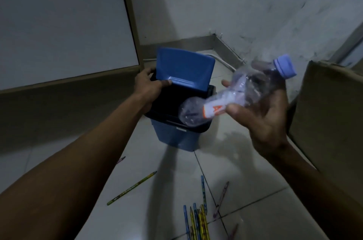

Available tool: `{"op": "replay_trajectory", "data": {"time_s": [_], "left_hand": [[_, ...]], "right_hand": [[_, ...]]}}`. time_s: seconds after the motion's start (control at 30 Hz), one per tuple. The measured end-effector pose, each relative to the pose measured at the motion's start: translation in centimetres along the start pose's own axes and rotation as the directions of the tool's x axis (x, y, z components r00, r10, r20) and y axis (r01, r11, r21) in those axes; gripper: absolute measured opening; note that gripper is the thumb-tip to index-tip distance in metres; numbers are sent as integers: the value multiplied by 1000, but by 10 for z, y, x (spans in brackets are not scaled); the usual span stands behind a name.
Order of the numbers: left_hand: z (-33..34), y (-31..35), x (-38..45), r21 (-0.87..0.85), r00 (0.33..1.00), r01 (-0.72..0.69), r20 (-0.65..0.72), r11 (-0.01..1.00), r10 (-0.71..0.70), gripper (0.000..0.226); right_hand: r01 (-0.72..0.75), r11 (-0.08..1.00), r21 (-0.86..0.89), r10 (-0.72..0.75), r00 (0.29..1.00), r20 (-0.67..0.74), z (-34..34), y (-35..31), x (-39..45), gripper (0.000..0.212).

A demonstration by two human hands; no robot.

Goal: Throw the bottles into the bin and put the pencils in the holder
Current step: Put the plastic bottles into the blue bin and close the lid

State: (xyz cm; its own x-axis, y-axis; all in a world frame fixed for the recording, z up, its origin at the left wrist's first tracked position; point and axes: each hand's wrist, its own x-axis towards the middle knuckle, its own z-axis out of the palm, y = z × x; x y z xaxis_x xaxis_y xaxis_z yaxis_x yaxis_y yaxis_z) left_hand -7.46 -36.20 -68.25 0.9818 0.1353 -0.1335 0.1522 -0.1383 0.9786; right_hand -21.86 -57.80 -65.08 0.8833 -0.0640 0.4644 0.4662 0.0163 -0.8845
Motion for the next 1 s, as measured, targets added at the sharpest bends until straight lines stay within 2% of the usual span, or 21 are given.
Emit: {"op": "replay_trajectory", "data": {"time_s": [0.1, 0.17, 0.23, 0.3, 0.37, 0.43, 0.5, 0.57, 0.67, 0.8, 0.9, 0.97, 1.0], "left_hand": [[-1, 2, 0, 2, 1000, -7, -12, 1000, 7, 69], [-1, 4, -1, 4, 1000, 0, 0, 1000, 0, 67], [-2, 4, -1, 5, 1000, 15, 18, 1000, -15, 67], [-4, 5, -1, 8, 1000, 13, 21, 1000, -13, 65], [-5, 5, 0, 6, 1000, 11, 21, 1000, -11, 61], [-6, 5, 1, 3, 999, 13, 33, 1000, -13, 60], [-7, 5, 1, 6, 999, 15, 41, 1000, -15, 61], [-7, 5, 1, 2, 999, 19, 42, 1000, -19, 60], [-7, 5, -1, 20, 999, -4, 37, 1000, 3, 48], [-6, 6, -2, 20, 999, -22, 33, 1000, 21, 46], [-5, 4, -2, 29, 999, -29, 30, 999, 28, 54], [-5, 3, -2, 32, 999, -30, 39, 999, 29, 55], [-6, 2, -1, 33, 999, -29, 44, 999, 28, 56]], "right_hand": [[20, 996, -91, -30, 994, -106, 30, 8, 10, 76], [21, 951, -308, -60, 991, -118, 46, 22, 12, 77], [35, 861, -508, -78, 995, -64, 53, 41, 12, 81], [50, 703, -709, -84, 996, -12, 57, 59, 12, 81], [43, 470, -881, -71, 997, 11, 60, 72, 14, 83], [25, 304, -952, -3, 1000, 25, 66, 75, 18, 84], [5, 210, -978, 73, 997, 21, 71, 74, 20, 88], [-14, 187, -982, 125, 992, 10, 73, 75, 19, 99], [-16, 253, -967, 117, 993, 15, 73, 74, 14, 106], [37, 303, -952, 15, 999, 43, 71, 73, 7, 82], [180, 339, -924, -104, 983, 153, 75, 77, 3, 51], [266, 340, -902, -82, 964, 253, 82, 80, 6, 49], [291, 324, -900, -20, 954, 300, 86, 81, 9, 54]]}}
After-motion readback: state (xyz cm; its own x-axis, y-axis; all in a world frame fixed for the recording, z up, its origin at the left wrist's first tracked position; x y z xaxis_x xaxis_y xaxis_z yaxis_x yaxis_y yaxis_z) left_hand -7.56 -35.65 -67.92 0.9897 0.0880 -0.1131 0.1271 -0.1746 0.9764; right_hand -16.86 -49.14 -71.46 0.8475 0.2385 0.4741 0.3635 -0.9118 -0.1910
